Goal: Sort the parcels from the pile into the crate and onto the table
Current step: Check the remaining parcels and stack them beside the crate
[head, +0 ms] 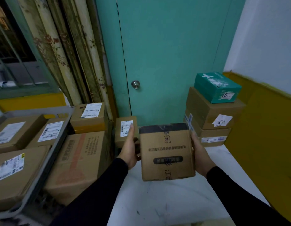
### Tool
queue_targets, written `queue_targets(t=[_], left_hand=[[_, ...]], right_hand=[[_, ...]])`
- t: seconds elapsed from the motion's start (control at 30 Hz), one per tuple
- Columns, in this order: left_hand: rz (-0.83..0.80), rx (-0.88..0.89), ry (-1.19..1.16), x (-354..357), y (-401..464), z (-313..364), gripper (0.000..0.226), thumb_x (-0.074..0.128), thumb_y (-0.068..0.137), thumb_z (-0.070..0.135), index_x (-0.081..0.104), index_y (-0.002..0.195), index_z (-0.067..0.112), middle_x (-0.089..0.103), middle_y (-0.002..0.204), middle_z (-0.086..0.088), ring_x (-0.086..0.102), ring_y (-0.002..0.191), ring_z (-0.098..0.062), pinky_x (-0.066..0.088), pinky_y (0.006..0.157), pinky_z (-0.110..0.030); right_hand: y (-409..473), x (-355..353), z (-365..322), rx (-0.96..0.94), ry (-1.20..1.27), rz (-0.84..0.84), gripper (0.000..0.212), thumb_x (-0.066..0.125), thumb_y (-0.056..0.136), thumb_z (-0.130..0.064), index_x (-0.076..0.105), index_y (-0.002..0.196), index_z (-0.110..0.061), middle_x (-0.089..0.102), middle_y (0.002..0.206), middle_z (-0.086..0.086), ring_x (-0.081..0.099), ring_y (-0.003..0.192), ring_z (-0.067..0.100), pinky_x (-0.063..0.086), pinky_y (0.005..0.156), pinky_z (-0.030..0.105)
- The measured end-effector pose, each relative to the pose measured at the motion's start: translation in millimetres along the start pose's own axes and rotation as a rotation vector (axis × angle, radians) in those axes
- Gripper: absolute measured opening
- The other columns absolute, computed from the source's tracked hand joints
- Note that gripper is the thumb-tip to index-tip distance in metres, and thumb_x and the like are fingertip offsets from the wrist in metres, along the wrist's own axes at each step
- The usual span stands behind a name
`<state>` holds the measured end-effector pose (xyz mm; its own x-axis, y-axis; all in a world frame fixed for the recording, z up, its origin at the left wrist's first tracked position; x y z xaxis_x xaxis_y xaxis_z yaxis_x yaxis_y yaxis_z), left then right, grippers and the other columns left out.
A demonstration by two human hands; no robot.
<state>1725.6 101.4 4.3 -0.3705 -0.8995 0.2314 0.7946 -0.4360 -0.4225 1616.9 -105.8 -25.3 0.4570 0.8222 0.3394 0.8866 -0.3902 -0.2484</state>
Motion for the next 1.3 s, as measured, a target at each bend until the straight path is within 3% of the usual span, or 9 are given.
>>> queue_targets(t=[0.1,0.2,0.27,0.33,0.4,0.6,0.73,1.03,1.3], left_hand=[[-0.021,-0.085,0.028,0,0,-4,0.076,0.049,0.082,0.083,0.065,0.121,0.019,0.073,0.116,-0.020,0.066,0.113,-0.038,0.045,0.107,-0.054],[-0.042,-0.092,0.010,2,-4,-5,0.026,0.064,0.096,0.033,0.060,0.115,0.015,0.072,0.115,-0.018,0.065,0.116,-0.039,0.046,0.109,-0.053],[-0.089,-0.107,-0.019,7,-7,-5,0.022,0.063,0.096,0.015,0.059,0.117,0.010,0.072,0.114,-0.018,0.066,0.112,-0.036,0.052,0.103,-0.048],[-0.112,-0.090,-0.003,9,-5,-5,0.032,0.064,0.091,0.007,0.056,0.123,0.010,0.070,0.115,-0.017,0.068,0.105,-0.032,0.057,0.088,-0.041],[-0.117,-0.071,0.018,8,2,-8,0.066,0.072,0.079,0.007,0.044,0.138,0.015,0.065,0.124,-0.017,0.067,0.108,-0.033,0.058,0.081,-0.042],[-0.089,0.054,0.253,5,9,-14,0.115,0.096,0.064,0.025,0.022,0.152,0.026,0.062,0.129,-0.003,0.064,0.113,-0.022,0.050,0.105,-0.047],[-0.094,0.097,0.265,5,11,-15,0.103,0.097,0.061,0.024,0.040,0.146,0.024,0.071,0.120,0.000,0.067,0.111,-0.019,0.053,0.103,-0.045],[-0.090,0.137,0.278,0,14,-13,0.090,0.089,0.074,0.013,0.039,0.147,0.026,0.068,0.121,0.000,0.065,0.110,-0.017,0.055,0.084,-0.029],[-0.071,0.136,0.344,-2,15,-11,0.093,0.090,0.073,0.015,0.036,0.149,0.027,0.066,0.123,0.001,0.063,0.114,-0.018,0.051,0.105,-0.045]], right_hand=[[0,-8,-1,-0.025,-0.006,0.096,0.072,0.044,0.087,-0.080,0.057,0.140,-0.033,0.060,0.141,0.008,0.060,0.126,0.035,0.045,0.108,0.059],[6,-18,4,0.034,0.008,0.115,0.103,0.059,0.065,-0.092,0.052,0.146,-0.028,0.059,0.144,0.006,0.056,0.131,0.033,0.038,0.115,0.057],[4,-13,2,0.087,0.001,0.094,0.090,0.058,0.072,-0.088,0.061,0.137,-0.026,0.065,0.137,0.007,0.060,0.127,0.031,0.041,0.113,0.054],[4,-7,1,0.121,-0.003,0.053,0.058,0.054,0.091,-0.070,0.069,0.125,-0.026,0.073,0.123,0.006,0.068,0.114,0.028,0.051,0.103,0.050],[0,0,3,0.150,-0.010,0.011,0.044,0.059,0.095,-0.053,0.065,0.126,-0.023,0.077,0.114,0.006,0.073,0.104,0.028,0.056,0.094,0.048],[7,9,3,0.047,-0.200,-0.036,0.117,0.100,0.052,-0.044,0.039,0.150,-0.025,0.068,0.131,0.005,0.070,0.112,0.026,0.058,0.096,0.048],[8,9,3,0.023,-0.226,-0.031,0.101,0.093,0.062,-0.020,0.039,0.147,-0.021,0.067,0.129,0.007,0.068,0.114,0.026,0.058,0.093,0.042],[8,17,9,0.039,-0.199,0.020,0.071,0.083,0.079,-0.008,0.045,0.137,-0.020,0.068,0.118,0.003,0.069,0.105,0.021,0.059,0.077,0.031],[11,18,8,0.028,-0.207,0.020,0.079,0.085,0.076,-0.009,0.042,0.140,-0.024,0.066,0.128,0.007,0.067,0.110,0.024,0.058,0.082,0.034]])
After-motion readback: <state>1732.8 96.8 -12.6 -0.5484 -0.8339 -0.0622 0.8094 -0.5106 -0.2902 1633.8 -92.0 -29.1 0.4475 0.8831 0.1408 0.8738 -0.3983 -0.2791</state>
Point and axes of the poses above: each hand's wrist, its own y-axis towards the middle knuckle, its own x-axis out of the palm, z = x × y, the point moved 5 cm from there along y, towards the middle knuckle
